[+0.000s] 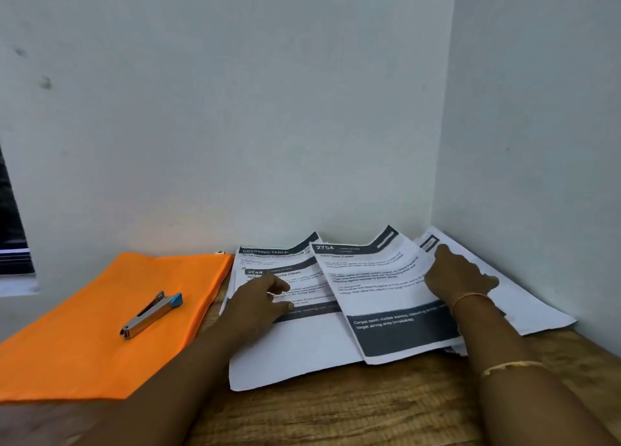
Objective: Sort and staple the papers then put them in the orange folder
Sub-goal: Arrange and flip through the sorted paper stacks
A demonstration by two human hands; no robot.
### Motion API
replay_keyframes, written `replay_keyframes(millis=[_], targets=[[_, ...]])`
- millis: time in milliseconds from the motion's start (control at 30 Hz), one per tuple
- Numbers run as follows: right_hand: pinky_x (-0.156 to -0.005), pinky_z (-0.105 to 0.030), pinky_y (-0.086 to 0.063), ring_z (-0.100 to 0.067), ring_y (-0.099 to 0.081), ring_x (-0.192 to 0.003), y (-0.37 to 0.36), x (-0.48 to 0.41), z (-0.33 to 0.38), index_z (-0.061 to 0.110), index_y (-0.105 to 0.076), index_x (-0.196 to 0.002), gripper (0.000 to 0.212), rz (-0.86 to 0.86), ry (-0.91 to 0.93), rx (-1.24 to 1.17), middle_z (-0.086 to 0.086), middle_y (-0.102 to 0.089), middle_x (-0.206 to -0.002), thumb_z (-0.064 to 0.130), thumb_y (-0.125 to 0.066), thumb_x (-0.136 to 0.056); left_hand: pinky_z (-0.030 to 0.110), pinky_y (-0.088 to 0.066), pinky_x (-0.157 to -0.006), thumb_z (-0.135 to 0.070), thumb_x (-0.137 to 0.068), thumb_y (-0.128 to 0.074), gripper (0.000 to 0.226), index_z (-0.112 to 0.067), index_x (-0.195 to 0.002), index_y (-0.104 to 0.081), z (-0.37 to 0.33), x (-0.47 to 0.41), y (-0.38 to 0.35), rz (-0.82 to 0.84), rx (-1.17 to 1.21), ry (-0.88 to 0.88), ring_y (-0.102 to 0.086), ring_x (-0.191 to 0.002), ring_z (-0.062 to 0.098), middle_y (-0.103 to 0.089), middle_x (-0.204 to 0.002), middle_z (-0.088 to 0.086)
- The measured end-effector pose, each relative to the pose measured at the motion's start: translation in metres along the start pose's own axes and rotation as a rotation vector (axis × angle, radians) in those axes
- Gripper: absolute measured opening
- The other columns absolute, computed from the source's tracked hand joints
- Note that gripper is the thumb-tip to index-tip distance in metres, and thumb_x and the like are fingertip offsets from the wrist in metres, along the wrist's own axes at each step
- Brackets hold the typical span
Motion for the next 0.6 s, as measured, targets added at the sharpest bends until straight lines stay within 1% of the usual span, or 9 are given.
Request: replay_keyframes(millis=[100, 167, 233, 300, 367, 433, 500, 567, 600], targets=[[-0.113, -0.051, -0.018, -0.032, -0.036, -0.131, 0.001, 0.005, 0.000, 0.019, -0.038, -0.137, 0.044, -0.007, -0.009, 0.079, -0.011, -0.042, -0.141, 0.024, -0.041, -0.093, 0.019, -0.035, -0.081, -0.026, -0.086, -0.067, 0.036, -0.022, -0.119, -0.056, 0.002, 0.001, 0.001, 0.003, -0.063, -0.012, -0.049, -0.100, 0.006, -0.058, -0.117, -0.007], [-0.112, -0.056, -0.017, -0.032, -0.033, -0.134, 0.001, 0.008, 0.010, 0.019, -0.036, -0.138, 0.048, 0.006, 0.039, 0.113, -0.011, -0.038, -0.143, 0.028, -0.045, -0.092, 0.018, -0.035, -0.081, -0.027, -0.086, -0.066, 0.038, -0.021, -0.121, -0.055, 0.004, 0.001, 0.002, 0.008, -0.082, -0.007, -0.049, -0.101, 0.006, -0.058, -0.119, -0.006], [-0.111, -0.061, -0.014, -0.031, -0.032, -0.134, -0.003, 0.012, 0.028, 0.022, -0.036, -0.138, 0.049, -0.015, 0.177, 0.109, -0.009, -0.038, -0.142, 0.030, -0.046, -0.091, 0.018, -0.035, -0.084, -0.028, -0.086, -0.065, 0.038, -0.021, -0.122, -0.054, 0.005, -0.001, 0.001, 0.011, -0.089, -0.001, -0.049, -0.106, 0.007, -0.057, -0.121, -0.006], [-0.111, -0.062, -0.010, -0.027, -0.032, -0.136, -0.009, 0.022, 0.050, 0.026, -0.038, -0.138, 0.045, -0.030, 0.371, 0.027, -0.004, -0.038, -0.144, 0.037, -0.042, -0.095, 0.019, -0.036, -0.088, -0.029, -0.087, -0.064, 0.039, -0.021, -0.123, -0.054, 0.005, -0.001, 0.001, 0.015, -0.096, 0.006, -0.049, -0.112, 0.009, -0.056, -0.125, -0.005], [-0.112, -0.061, -0.008, -0.022, -0.028, -0.139, -0.016, 0.039, 0.071, 0.029, -0.036, -0.140, 0.048, 0.045, 0.519, -0.086, 0.001, -0.035, -0.147, 0.048, -0.039, -0.096, 0.020, -0.036, -0.091, -0.030, -0.087, -0.064, 0.039, -0.021, -0.124, -0.054, 0.006, -0.002, 0.001, 0.016, -0.106, 0.014, -0.049, -0.116, 0.010, -0.055, -0.128, -0.004], [-0.112, -0.061, -0.007, -0.021, -0.024, -0.142, -0.023, 0.055, 0.088, 0.030, -0.030, -0.144, 0.055, 0.166, 0.592, -0.132, 0.004, -0.029, -0.152, 0.054, -0.036, -0.095, 0.020, -0.036, -0.091, -0.031, -0.087, -0.064, 0.040, -0.020, -0.125, -0.053, 0.005, -0.002, 0.001, 0.013, -0.124, 0.016, -0.049, -0.117, 0.011, -0.055, -0.130, -0.004], [-0.111, -0.061, -0.011, -0.024, -0.028, -0.140, -0.032, 0.062, 0.095, 0.027, -0.030, -0.144, 0.054, 0.266, 0.607, -0.089, 0.001, -0.029, -0.152, 0.052, -0.034, -0.096, 0.020, -0.034, -0.089, -0.033, -0.087, -0.064, 0.042, -0.021, -0.125, -0.053, 0.005, -0.001, 0.002, 0.015, -0.151, 0.013, -0.048, -0.118, 0.011, -0.054, -0.132, -0.004], [-0.108, -0.062, -0.016, -0.030, -0.033, -0.135, -0.044, 0.057, 0.092, 0.024, -0.031, -0.138, 0.048, 0.341, 0.574, -0.022, -0.004, -0.033, -0.149, 0.049, -0.030, -0.097, 0.019, -0.034, -0.089, -0.036, -0.085, -0.065, 0.045, -0.022, -0.125, -0.052, 0.006, -0.001, 0.002, 0.032, -0.181, 0.013, -0.047, -0.119, 0.012, -0.052, -0.133, -0.003], [-0.108, -0.062, -0.016, -0.032, -0.032, -0.135, -0.050, 0.052, 0.087, 0.023, -0.027, -0.139, 0.049, 0.371, 0.541, 0.004, -0.006, -0.032, -0.149, 0.047, -0.028, -0.097, 0.020, -0.034, -0.089, -0.037, -0.085, -0.066, 0.045, -0.022, -0.125, -0.052, 0.006, -0.001, 0.001, 0.044, -0.193, 0.015, -0.047, -0.118, 0.013, -0.052, -0.133, -0.002]])
Point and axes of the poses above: each hand's wrist, its own x-axis away from the middle knuckle, its own y-axis out of the back of the hand, z = x × y, the point moved 3 cm from there along -x, towards the middle knuckle
